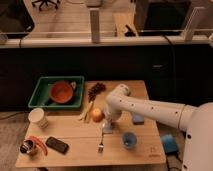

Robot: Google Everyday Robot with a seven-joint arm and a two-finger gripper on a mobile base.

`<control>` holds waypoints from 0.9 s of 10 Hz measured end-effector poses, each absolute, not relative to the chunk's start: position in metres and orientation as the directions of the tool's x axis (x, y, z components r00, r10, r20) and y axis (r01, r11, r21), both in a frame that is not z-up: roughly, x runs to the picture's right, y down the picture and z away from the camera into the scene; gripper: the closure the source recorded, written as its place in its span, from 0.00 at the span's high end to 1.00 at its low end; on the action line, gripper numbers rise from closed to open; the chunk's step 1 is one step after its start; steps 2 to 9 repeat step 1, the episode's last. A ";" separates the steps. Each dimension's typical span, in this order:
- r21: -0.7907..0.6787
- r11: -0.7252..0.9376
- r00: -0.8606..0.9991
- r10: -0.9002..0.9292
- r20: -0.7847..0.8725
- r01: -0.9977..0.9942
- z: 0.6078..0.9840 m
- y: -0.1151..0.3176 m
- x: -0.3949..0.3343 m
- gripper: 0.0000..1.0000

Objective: Wipe table surface with towel

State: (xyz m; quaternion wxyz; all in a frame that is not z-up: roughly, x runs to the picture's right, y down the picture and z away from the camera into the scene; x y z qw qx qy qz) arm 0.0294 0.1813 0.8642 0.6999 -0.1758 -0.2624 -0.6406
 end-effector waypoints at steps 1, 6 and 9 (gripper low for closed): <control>0.090 0.117 0.041 -0.804 0.593 0.989 0.864 0.181 0.029 0.00; 0.090 0.117 0.041 -0.804 0.593 0.989 0.864 0.181 0.029 0.00; 0.090 0.117 0.041 -0.804 0.593 0.989 0.864 0.181 0.029 0.00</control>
